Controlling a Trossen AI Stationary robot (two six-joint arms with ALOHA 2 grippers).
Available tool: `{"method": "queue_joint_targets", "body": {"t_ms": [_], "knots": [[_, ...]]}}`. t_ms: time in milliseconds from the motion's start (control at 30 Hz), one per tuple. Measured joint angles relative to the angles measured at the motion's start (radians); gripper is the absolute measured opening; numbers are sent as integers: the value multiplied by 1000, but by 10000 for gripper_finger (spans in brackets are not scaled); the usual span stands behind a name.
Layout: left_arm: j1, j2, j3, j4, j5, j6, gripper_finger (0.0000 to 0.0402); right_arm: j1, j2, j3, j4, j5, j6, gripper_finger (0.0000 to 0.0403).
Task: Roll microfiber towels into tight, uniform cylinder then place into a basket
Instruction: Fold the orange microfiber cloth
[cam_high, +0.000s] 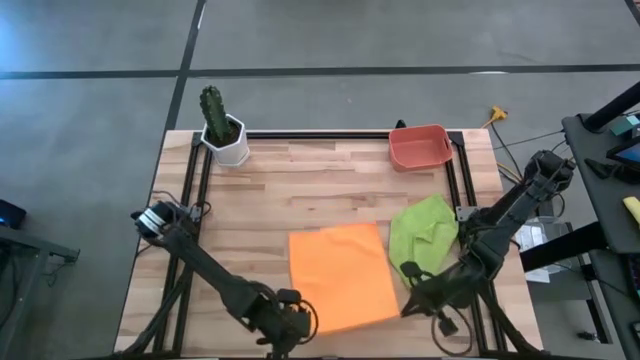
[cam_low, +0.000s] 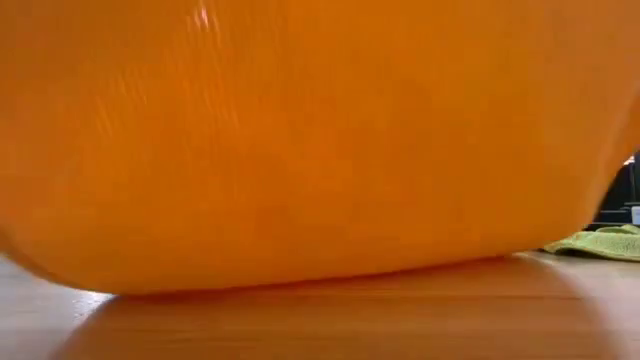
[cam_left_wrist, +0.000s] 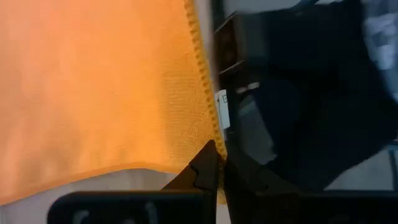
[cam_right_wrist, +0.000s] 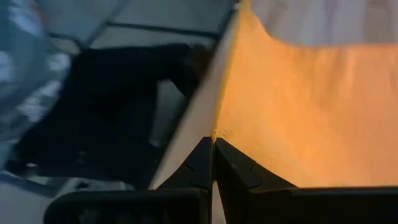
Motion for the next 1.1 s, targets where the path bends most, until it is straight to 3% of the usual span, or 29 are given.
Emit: {"method": "queue_joint_targets", "body": {"t_ms": [267,367,533,733,1100], "knots": [[23,-48,-12,-225,-232,71,0,-36,14,-1,-88,34,32,8],[52,-47,-32,-233,-284,106,0,-56,32,-3,-133,41,38,8],[117,-45,-79,-234,-367,153,0,-110,49,-8,-238,173,50,8],[186,-45,-139,-254,-381,197,0,-194,50,-38,-294,292,66,8],[259,-47,-182,-253,-384,263,0,-325,50,-133,-303,295,63,8]]}}
